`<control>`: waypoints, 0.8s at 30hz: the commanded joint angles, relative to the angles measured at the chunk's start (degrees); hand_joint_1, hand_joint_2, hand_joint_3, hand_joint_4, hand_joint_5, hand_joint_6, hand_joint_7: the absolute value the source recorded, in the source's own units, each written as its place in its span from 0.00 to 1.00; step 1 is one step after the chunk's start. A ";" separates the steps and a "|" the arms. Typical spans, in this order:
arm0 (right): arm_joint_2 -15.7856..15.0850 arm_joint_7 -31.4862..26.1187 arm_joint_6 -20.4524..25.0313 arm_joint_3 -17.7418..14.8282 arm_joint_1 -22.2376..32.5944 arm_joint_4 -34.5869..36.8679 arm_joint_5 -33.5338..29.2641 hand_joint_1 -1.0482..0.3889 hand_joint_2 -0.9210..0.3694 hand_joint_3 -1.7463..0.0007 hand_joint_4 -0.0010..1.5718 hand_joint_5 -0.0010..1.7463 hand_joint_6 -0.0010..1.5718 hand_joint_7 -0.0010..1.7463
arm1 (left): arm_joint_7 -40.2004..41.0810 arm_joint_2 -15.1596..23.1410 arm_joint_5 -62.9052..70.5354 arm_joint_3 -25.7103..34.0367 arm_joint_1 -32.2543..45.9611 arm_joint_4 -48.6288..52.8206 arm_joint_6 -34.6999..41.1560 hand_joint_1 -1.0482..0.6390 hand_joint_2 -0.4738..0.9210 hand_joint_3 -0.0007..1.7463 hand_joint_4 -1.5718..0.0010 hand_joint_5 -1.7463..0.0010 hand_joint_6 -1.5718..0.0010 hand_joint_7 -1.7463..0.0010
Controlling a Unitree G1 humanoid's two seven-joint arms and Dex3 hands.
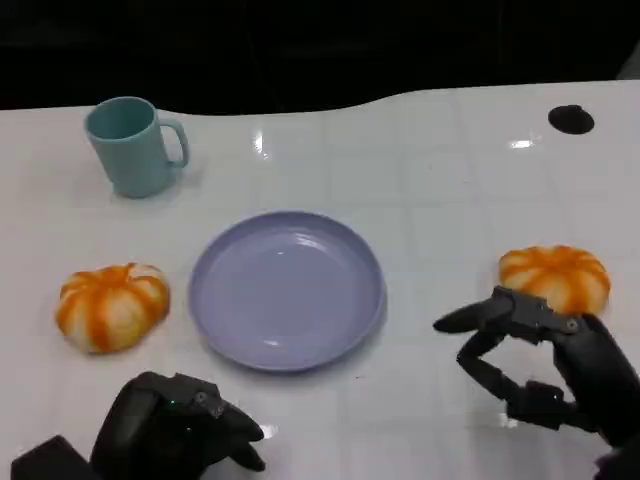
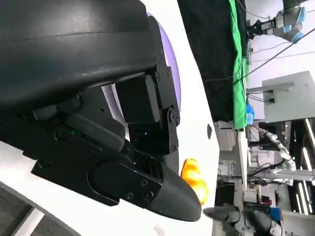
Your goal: Grasp the bread from the table and place it into the plate.
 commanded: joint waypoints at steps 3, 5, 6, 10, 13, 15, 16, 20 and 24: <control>-6.15 -10.39 -2.21 -2.08 -2.07 -2.14 -17.07 0.52 0.07 0.84 0.21 0.45 0.36 0.17 | -0.12 0.91 -0.38 0.31 0.00 0.02 0.32 0.00 0.99 0.00 0.08 0.62 0.00 0.87; -7.78 -14.61 -1.06 -1.97 -2.23 -3.96 -23.85 0.50 0.04 0.89 0.21 0.41 0.37 0.12 | -0.08 0.91 -0.29 0.31 -0.02 0.13 0.11 0.00 0.98 0.00 0.08 0.62 0.00 0.87; -8.42 -16.44 -0.29 -1.85 -2.31 -4.70 -26.63 0.50 0.03 0.92 0.21 0.39 0.38 0.11 | -0.04 0.91 -0.19 0.29 -0.05 0.21 -0.01 0.00 0.98 0.00 0.08 0.62 0.00 0.87; -10.22 -19.70 4.74 -1.29 -2.57 -7.40 -33.94 0.46 0.05 0.96 0.19 0.34 0.39 0.07 | 0.05 0.85 -0.13 0.29 -0.18 0.38 -0.12 0.00 0.99 0.00 0.08 0.62 0.00 0.87; -11.49 -17.78 11.35 -0.73 -2.73 -10.03 -38.03 0.42 0.05 0.98 0.13 0.33 0.35 0.04 | -0.02 0.88 -0.12 0.30 -0.27 0.58 -0.23 0.00 0.99 0.00 0.08 0.62 0.00 0.87; -12.44 -16.88 14.87 0.02 -2.95 -11.34 -40.54 0.41 0.05 0.98 0.10 0.32 0.33 0.02 | -0.05 0.89 -0.12 0.30 -0.28 0.63 -0.27 0.00 0.99 0.00 0.08 0.62 0.00 0.87; -12.93 -16.46 16.60 0.49 -3.08 -11.99 -41.99 0.40 0.04 0.98 0.09 0.33 0.32 0.02 | -0.08 0.90 -0.14 0.30 -0.30 0.66 -0.27 0.00 0.99 0.00 0.08 0.62 0.00 0.87; -14.16 -14.98 22.77 2.76 -3.66 -14.13 -47.03 0.37 0.03 1.00 0.02 0.37 0.29 0.00 | 0.04 0.89 -0.07 0.31 -0.36 0.76 -0.29 0.00 0.99 0.00 0.08 0.62 0.00 0.87; -15.06 -13.45 27.40 5.20 -4.55 -14.97 -50.60 0.36 0.04 1.00 0.00 0.38 0.28 0.00 | 0.17 0.86 -0.09 0.31 -0.30 0.59 0.10 0.00 0.98 0.00 0.08 0.62 0.00 0.87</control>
